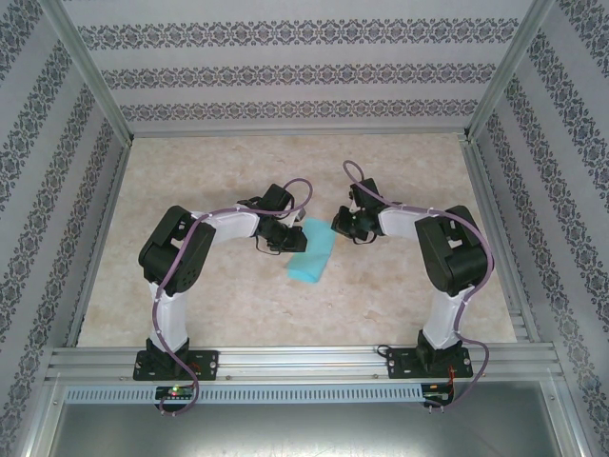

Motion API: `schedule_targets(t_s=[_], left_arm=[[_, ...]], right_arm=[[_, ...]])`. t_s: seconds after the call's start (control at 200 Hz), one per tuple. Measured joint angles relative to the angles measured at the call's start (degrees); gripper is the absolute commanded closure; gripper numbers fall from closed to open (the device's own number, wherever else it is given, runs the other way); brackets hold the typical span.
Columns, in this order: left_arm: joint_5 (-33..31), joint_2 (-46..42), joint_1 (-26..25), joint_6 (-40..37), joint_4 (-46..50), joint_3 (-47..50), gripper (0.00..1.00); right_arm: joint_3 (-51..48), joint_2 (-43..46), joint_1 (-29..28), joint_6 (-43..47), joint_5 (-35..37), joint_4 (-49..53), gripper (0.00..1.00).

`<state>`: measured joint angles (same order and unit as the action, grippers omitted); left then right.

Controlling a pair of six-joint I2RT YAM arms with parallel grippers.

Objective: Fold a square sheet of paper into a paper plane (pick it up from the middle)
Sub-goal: Fold the square sheet of paper in half at the center of the table.

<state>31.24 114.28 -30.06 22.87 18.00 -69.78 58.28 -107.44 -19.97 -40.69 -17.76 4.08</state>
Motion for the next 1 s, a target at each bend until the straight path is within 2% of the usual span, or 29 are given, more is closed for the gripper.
schedule_targets(t_s=[0.31, 0.475, 0.669, 0.859, 1.004], left_arm=[[0.0, 0.0, 0.0, -0.2, 0.0, 0.0, 0.81], [0.0, 0.0, 0.0, -0.2, 0.0, 0.0, 0.81], [0.1, 0.0, 0.0, -0.2, 0.0, 0.0, 0.81], [0.2, 0.0, 0.0, -0.2, 0.0, -0.1, 0.81], [0.2, 0.2, 0.0, -0.2, 0.3, -0.4, 0.81]], right_arm=[[0.6, 0.6, 2.0, 3.0, 2.5, 1.9, 0.91], [-1.8, 6.3, 2.2, 3.4, 2.7, 3.0, 0.91], [-7.6, 13.2, -2.4, -0.9, -0.3, -0.3, 0.91], [-10.8, 13.0, -8.5, -5.1, -2.7, -2.0, 0.91], [-11.8, 11.2, -9.2, -6.6, -3.4, -4.3, 0.91]])
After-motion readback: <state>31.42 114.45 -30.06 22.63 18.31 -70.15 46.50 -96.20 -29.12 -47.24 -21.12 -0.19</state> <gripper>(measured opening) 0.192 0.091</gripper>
